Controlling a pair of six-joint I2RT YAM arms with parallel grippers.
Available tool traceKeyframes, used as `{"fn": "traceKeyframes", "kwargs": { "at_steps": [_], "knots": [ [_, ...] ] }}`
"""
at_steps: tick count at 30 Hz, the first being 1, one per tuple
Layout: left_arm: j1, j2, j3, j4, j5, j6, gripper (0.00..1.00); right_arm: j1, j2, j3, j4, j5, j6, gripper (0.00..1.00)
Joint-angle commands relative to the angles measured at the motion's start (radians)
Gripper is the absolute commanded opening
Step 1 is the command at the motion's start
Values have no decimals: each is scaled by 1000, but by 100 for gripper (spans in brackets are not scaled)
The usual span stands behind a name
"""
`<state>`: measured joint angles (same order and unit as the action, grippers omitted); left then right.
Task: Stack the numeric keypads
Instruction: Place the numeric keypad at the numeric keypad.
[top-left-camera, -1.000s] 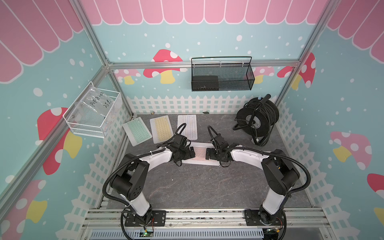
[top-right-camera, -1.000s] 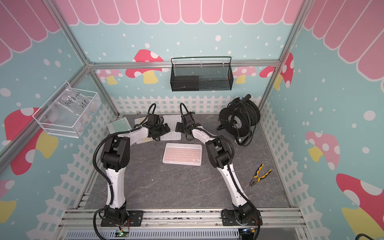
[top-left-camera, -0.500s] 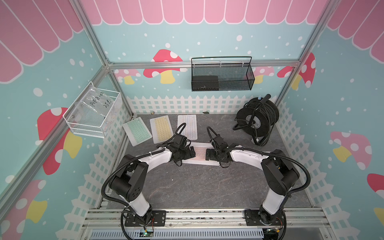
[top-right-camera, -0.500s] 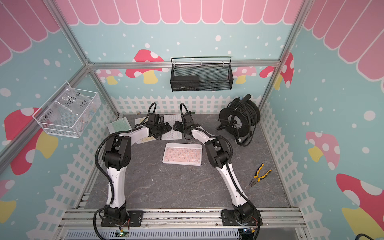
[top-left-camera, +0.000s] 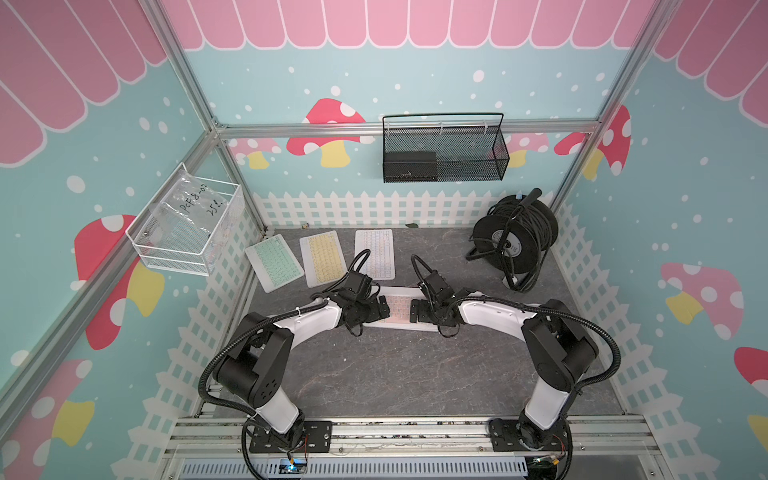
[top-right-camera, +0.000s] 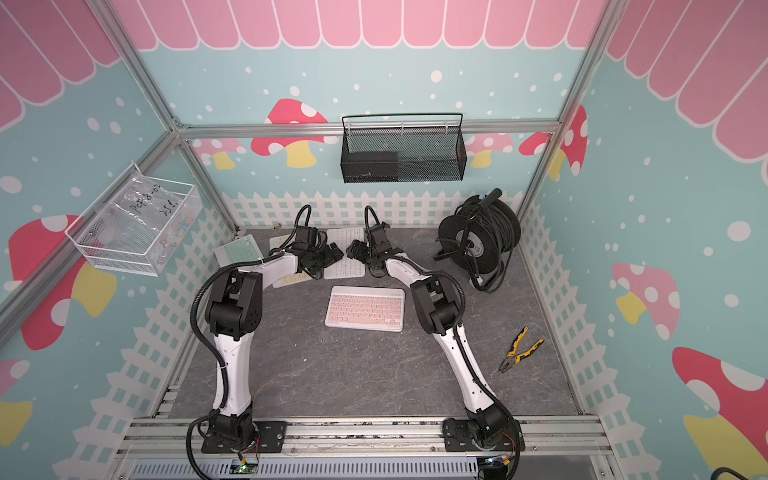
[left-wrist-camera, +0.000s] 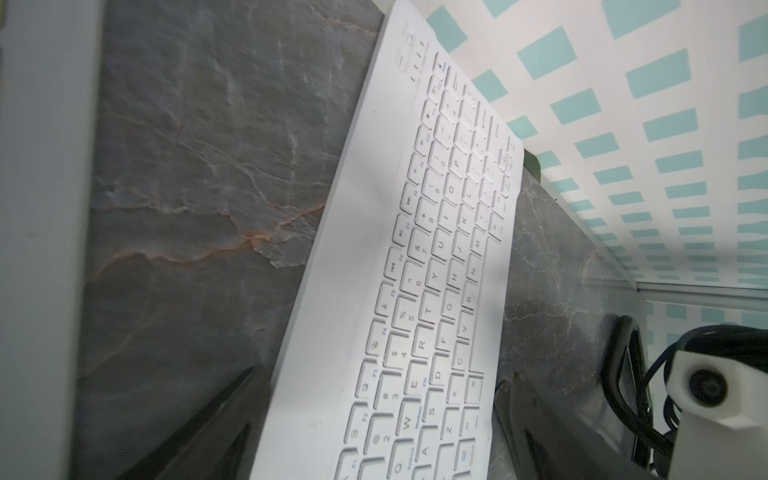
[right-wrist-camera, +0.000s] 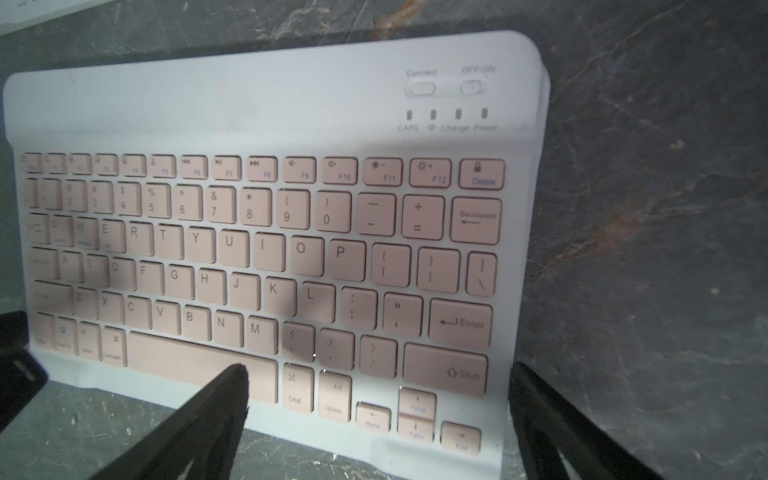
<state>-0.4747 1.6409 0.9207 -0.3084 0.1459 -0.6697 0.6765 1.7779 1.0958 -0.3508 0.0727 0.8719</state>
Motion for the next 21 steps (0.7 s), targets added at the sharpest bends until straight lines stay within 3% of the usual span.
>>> {"fn": "traceKeyframes", "kwargs": {
  "at_steps": [1,7,14,17,21],
  "knots": [
    [-10,3,18,33,3,3,100,14,-8,7,-1,5,26,99],
    [-10,-5,58,-25,-48,31,100,15,-9,15,-17,25,25,99],
    [17,-78,79,-120,-153,81,100,12,-72,62,-83,200,3,100],
    [60,-81,114,-121,-135,116,100,6,-71,142,-81,244,-70,100],
    [127,-6,233,-123,-110,190,100,-22,50,336,-87,222,-166,99]
  ]
}}
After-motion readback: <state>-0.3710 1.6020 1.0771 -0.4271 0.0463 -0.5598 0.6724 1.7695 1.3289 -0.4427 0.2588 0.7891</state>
